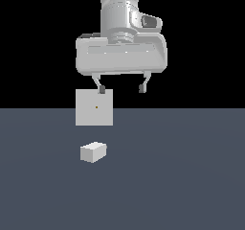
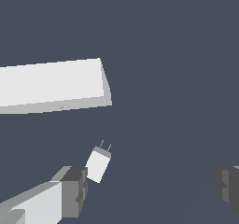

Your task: Plug the charger into the wall socket.

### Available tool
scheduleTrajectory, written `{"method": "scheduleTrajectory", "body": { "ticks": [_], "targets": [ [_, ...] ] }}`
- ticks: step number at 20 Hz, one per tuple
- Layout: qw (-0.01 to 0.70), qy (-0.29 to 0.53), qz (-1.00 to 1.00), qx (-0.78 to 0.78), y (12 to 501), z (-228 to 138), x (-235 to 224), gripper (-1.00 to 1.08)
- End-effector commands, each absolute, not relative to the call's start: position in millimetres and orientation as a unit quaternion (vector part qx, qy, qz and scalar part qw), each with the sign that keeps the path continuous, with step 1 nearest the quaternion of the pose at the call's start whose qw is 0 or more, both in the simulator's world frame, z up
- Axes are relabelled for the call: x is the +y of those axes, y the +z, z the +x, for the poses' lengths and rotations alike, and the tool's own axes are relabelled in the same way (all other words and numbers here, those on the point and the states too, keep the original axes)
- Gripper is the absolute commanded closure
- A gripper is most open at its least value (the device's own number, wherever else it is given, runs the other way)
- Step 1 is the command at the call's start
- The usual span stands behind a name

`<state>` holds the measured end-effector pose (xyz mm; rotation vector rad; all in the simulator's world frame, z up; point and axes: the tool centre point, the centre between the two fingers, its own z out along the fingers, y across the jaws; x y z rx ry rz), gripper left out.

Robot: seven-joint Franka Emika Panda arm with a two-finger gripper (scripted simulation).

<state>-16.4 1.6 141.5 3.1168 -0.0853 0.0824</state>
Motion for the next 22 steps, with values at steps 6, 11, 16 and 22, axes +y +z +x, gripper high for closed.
{"method": "scheduleTrajectory", "body": {
  "ticks": [6,11,16,22],
  "targets": [
    [0.018,0.068,0.995,-0.073,127,-30,13,-0.92],
    [0.023,0.095,0.99,-0.104,116,-38,21,-0.92],
    [0.028,0.119,0.984,-0.13,106,-44,28,-0.92],
    [0.034,0.145,0.976,-0.159,96,-49,36,-0.92]
  ]
}}
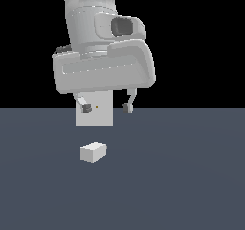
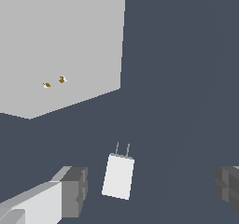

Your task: Plug the charger into the wall socket.

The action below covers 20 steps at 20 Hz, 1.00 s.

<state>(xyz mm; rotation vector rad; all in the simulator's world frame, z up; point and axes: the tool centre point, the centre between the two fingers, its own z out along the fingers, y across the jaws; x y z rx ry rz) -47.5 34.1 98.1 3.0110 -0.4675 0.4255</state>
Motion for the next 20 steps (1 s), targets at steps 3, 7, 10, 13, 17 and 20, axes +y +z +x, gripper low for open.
{"method": "scheduleTrajectory", "body": {
  "ticks": [3,7,10,13,17,20],
  "targets": [
    [0.037,0.158,0.971,-0.173,90,-50,40,-0.92],
    [0.041,0.174,0.965,-0.191,83,-52,45,-0.92],
    [0.044,0.185,0.96,-0.203,78,-53,48,-0.92],
    [0.047,0.194,0.956,-0.214,74,-54,51,-0.92],
    [0.05,0.204,0.951,-0.225,69,-54,54,-0.92],
    [0.052,0.209,0.949,-0.231,66,-55,55,-0.92]
  ]
}}
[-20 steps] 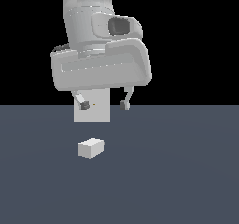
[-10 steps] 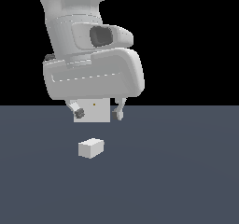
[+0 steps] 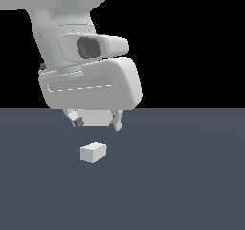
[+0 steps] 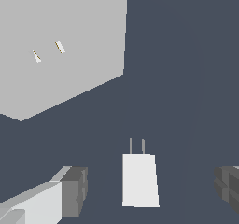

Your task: Plug the charger into the wall socket.

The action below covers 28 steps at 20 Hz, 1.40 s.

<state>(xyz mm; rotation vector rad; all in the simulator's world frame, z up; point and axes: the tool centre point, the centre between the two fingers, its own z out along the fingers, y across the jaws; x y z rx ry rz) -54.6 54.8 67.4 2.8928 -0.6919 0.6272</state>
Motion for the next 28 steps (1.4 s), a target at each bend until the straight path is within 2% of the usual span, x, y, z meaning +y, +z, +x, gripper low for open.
{"method": "scheduleTrajectory", "body": {
  "ticks": [1,12,28],
  "targets": [
    [0.052,0.211,0.948,-0.233,65,-55,56,-0.92],
    [0.053,0.212,0.947,-0.237,58,-55,57,-0.92],
    [0.053,0.212,0.946,-0.238,11,-56,57,-0.92]
  ]
}}
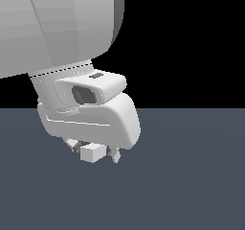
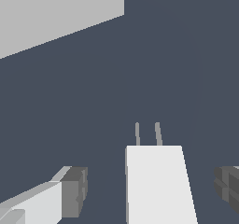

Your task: Plug the charger into the wall socket.

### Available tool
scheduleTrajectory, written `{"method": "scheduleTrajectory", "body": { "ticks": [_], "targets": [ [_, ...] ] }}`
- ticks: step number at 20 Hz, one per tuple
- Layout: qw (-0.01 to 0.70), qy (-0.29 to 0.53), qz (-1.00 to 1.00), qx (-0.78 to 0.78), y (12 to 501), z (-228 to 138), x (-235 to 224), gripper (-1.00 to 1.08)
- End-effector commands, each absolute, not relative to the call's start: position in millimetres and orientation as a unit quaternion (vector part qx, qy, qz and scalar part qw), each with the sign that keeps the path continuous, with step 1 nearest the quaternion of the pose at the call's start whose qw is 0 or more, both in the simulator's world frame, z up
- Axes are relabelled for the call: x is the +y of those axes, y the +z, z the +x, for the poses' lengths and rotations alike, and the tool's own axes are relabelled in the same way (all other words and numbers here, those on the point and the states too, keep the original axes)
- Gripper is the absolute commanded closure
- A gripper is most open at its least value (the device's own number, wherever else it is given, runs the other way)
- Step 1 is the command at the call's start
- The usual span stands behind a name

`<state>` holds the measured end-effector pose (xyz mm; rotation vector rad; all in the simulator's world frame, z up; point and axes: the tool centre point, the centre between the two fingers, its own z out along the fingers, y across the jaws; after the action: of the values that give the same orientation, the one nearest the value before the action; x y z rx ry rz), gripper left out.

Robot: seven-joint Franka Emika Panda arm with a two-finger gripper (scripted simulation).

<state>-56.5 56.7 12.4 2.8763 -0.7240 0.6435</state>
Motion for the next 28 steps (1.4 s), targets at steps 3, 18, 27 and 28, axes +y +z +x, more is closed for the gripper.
{"method": "scheduleTrajectory", "body": {
  "ticks": [3,18,27,28],
  "targets": [
    [0.053,0.212,0.946,-0.238,11,-56,57,1.08],
    [0.049,0.214,0.951,-0.22,20,-55,55,1.08],
    [0.031,0.22,0.966,-0.135,49,-47,60,1.08],
    [0.029,0.22,0.967,-0.123,53,-46,60,1.08]
  ]
}}
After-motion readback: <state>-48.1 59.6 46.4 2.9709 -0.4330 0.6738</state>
